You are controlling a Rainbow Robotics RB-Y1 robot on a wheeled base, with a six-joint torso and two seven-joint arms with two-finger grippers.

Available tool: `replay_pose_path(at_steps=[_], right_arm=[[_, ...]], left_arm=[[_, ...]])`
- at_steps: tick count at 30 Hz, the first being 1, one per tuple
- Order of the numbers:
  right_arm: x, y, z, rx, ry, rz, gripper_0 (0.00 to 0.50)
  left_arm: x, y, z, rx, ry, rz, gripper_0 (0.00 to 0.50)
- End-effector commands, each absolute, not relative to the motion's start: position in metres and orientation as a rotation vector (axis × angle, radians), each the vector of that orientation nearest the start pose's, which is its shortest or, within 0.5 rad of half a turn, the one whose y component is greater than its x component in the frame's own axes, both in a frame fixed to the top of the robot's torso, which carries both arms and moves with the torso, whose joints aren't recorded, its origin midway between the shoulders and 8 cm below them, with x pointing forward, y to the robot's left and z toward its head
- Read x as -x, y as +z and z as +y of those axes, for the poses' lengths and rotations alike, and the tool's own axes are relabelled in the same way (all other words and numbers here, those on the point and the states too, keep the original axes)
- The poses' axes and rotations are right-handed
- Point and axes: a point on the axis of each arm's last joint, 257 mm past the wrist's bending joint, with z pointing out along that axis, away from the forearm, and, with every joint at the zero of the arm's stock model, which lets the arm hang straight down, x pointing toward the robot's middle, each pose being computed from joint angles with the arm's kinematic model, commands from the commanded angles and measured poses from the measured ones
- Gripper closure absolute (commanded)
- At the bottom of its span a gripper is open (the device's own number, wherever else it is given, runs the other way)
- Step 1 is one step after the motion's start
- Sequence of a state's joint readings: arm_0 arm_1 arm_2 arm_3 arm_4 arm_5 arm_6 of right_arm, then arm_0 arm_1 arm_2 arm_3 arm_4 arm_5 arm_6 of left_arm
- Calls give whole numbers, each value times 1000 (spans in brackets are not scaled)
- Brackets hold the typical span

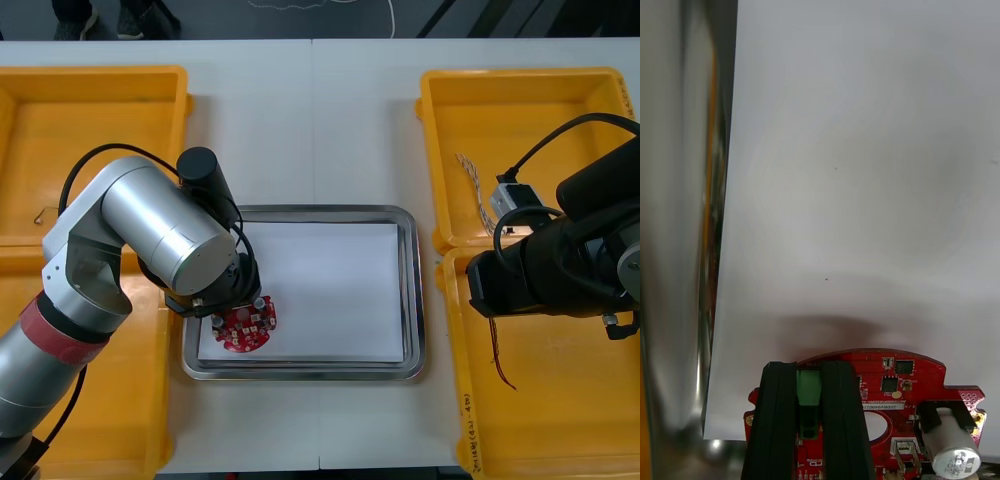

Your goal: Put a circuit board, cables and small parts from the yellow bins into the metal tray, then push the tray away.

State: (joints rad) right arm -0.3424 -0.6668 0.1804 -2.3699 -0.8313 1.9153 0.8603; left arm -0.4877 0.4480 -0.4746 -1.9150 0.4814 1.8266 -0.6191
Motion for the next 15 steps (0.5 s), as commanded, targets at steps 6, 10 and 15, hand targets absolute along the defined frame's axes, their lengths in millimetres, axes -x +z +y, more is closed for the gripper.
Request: replay_pose_path(at_steps=[6, 10, 15], right_arm=[[-354, -188, -188, 266, 165, 2707, 500], [-354, -188, -188, 268, 164, 2707, 500], [-354, -187, -188, 268, 163, 2705, 500]], left_arm=[[-401, -286, 130, 191, -80, 2841, 355], [-400, -286, 129, 178, -86, 2847, 100], [-400, -286, 128, 169, -86, 2848, 0]])
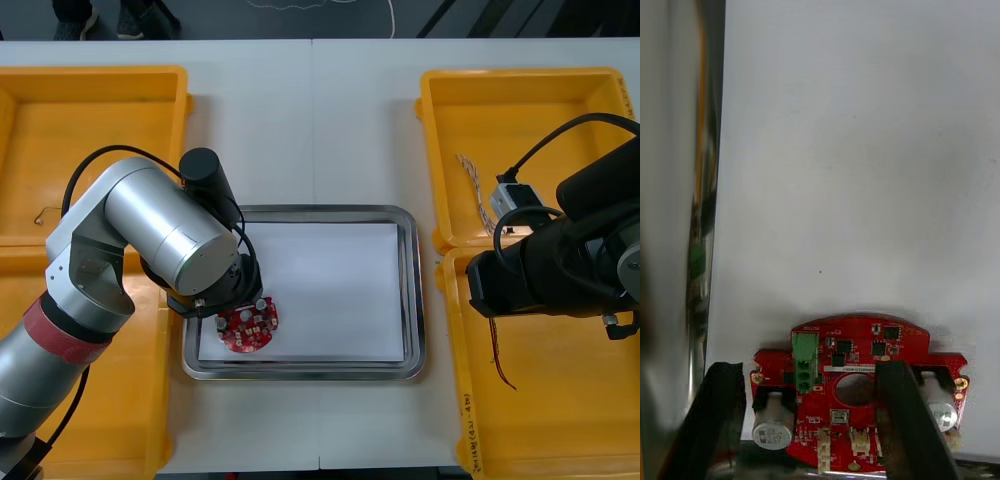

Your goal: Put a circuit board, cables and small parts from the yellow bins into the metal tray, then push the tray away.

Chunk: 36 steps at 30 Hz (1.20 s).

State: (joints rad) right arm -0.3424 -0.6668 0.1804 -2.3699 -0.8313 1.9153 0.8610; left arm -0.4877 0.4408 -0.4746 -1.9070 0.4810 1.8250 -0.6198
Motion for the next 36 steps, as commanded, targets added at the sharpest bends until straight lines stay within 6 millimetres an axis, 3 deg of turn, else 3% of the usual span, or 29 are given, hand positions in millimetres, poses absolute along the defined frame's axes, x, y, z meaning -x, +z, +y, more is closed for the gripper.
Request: replay_pose_path(at_steps=[1, 17, 30, 36], right_arm=[[-354, -188, -188, 270, 163, 2706, 500], [-355, -187, -188, 277, 160, 2703, 500], [-355, -186, -187, 334, 152, 2694, 500], [-355, -180, -182, 408, 156, 2680, 500]], left_arm=[[-400, -286, 128, 168, -87, 2846, 0], [-407, -253, 135, 187, -63, 2846, 0], [-426, -201, 116, 144, -209, 2782, 0], [-432, -175, 124, 137, -230, 2724, 0]])
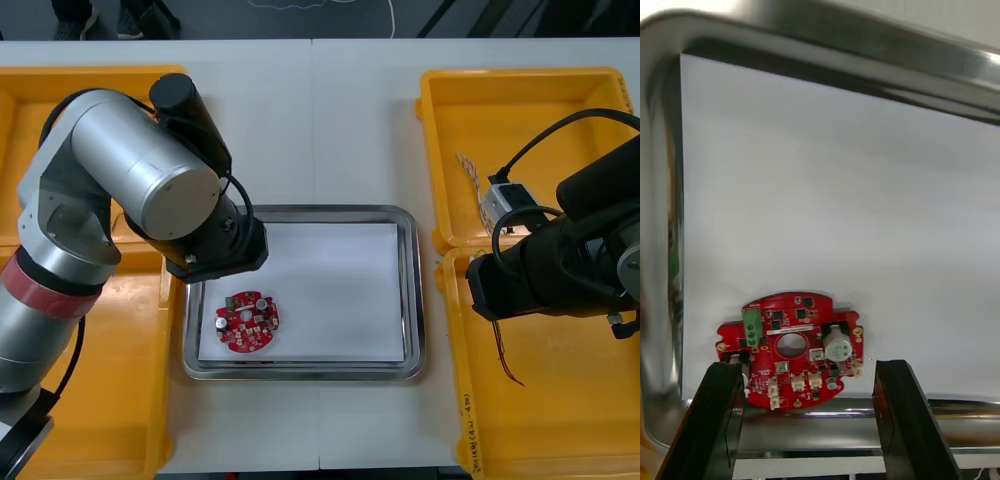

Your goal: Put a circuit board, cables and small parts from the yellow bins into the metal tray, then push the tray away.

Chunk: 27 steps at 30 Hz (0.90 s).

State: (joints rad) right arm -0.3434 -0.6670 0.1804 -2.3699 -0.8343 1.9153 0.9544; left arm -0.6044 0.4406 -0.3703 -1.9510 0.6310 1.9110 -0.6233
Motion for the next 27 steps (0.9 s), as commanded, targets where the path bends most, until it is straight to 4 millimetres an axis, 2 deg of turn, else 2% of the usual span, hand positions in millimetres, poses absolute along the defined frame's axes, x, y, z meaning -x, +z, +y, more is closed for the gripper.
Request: replay_pose_path(at_steps=[1, 5, 11, 16, 21, 24, 27], right_arm=[[-356, -179, -181, 448, 149, 2671, 500], [-360, -175, -180, 552, 131, 2644, 500], [-370, -170, -169, 710, 127, 2607, 500], [-378, -168, -152, 893, 82, 2550, 500], [-381, -169, -135, 1068, 24, 2482, 500], [-380, -168, -119, 1184, 11, 2427, 500], [-380, -168, -109, 1254, 9, 2386, 500]], left_arm=[[-433, -169, 125, 129, -231, 2720, 0], [-438, -151, 129, 115, -226, 2704, 0], [-446, -124, 157, 146, -196, 2679, 0], [-454, -96, 202, 238, -176, 2637, 0], [-458, -82, 244, 316, -105, 2612, 0], [-458, -74, 276, 391, -75, 2625, 0], [-458, -67, 296, 442, -65, 2627, 0]])
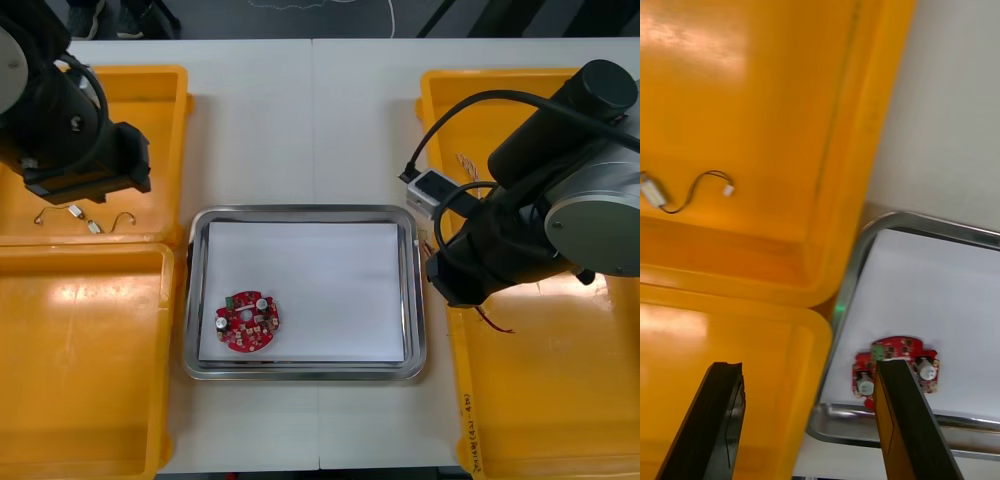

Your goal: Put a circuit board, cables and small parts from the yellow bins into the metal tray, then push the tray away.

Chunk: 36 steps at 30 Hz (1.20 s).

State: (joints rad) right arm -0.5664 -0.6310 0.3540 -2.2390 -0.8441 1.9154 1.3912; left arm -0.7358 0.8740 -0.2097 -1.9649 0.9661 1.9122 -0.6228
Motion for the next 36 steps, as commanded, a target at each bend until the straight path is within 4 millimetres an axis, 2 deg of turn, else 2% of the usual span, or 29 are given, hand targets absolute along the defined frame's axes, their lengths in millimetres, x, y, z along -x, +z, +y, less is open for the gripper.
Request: replay_pose_path(at_steps=[1, 8, 17, 21, 26, 29, 36], right_arm=[[-380, -168, -104, 1292, 5, 2363, 500], [-382, -173, -73, 1459, -36, 2233, 500], [-373, -186, -29, 1602, -37, 2130, 500], [-371, -193, -16, 1639, -44, 2109, 500], [-370, -212, -1, 1692, -68, 2078, 500], [-370, -219, 5, 1716, -90, 2059, 500], [-371, -238, 11, 1767, -156, 2035, 500]], left_arm=[[-458, -65, 305, 467, -56, 2629, 0], [-460, -64, 356, 598, 8, 2638, 0], [-469, -60, 400, 729, 22, 2614, 0], [-472, -51, 411, 750, 14, 2584, 0], [-473, -46, 419, 726, 12, 2580, 0], [-473, -48, 426, 699, 31, 2596, 0], [-481, -54, 425, 705, 18, 2587, 0]])
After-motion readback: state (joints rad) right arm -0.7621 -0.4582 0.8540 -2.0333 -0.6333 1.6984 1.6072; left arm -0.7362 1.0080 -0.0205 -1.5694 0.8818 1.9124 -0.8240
